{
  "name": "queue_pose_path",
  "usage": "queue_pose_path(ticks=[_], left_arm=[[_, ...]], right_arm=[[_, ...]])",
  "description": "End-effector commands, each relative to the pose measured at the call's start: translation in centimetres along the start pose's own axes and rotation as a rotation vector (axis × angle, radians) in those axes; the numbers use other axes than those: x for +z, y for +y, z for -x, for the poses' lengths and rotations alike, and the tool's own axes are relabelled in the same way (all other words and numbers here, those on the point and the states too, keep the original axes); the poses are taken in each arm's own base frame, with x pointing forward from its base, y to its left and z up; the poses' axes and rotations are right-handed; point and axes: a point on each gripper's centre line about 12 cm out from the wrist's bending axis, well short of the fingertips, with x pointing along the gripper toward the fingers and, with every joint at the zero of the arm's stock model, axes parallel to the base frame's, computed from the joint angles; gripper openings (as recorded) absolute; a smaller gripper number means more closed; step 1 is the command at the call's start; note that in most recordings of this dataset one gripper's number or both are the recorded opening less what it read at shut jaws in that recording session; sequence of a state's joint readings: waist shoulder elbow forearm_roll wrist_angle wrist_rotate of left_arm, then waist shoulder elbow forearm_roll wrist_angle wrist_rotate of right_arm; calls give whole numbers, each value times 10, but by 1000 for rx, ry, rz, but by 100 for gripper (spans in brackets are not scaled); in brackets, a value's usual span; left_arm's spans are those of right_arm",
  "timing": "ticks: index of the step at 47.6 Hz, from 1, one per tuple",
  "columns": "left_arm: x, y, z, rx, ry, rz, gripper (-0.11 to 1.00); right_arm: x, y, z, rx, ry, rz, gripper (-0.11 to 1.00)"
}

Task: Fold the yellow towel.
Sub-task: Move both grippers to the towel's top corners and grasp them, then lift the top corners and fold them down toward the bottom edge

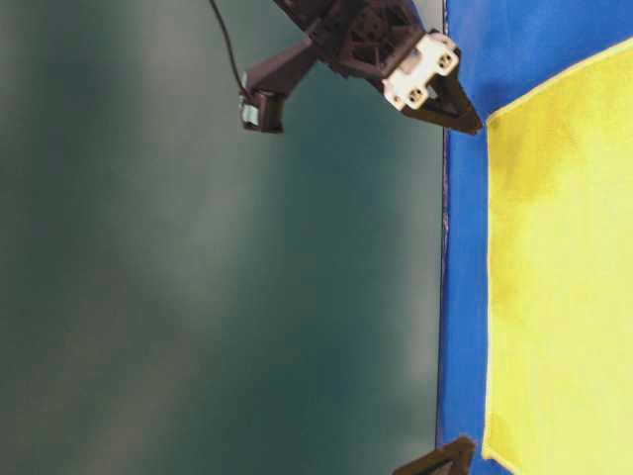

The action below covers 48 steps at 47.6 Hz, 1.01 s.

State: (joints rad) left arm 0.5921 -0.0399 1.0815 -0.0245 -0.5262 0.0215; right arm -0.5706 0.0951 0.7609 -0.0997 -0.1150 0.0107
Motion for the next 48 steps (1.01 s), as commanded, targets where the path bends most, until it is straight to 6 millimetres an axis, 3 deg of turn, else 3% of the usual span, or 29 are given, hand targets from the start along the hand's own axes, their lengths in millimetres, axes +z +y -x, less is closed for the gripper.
queue_pose_path(ticks=[1,19,22,28,34,41,48], left_arm=[[7,7,-11,20,-20,1,85],[-8,16,-35,42,75,-17,80],[-10,17,-36,40,110,-20,71],[-13,16,-37,34,146,-50,35],[-14,16,-37,34,151,-63,3],[-9,16,-37,33,148,-80,1],[17,16,-33,32,111,-93,1]], right_arm=[[9,-9,-6,-17,-34,-7,56],[-5,-21,-26,-35,11,-29,51],[-6,-20,-26,-34,20,-28,41],[-9,-19,-25,-31,36,-28,6],[-9,-18,-24,-31,42,-36,3],[-5,-19,-20,-34,30,-43,3],[7,-20,-5,-38,-11,-42,3]])
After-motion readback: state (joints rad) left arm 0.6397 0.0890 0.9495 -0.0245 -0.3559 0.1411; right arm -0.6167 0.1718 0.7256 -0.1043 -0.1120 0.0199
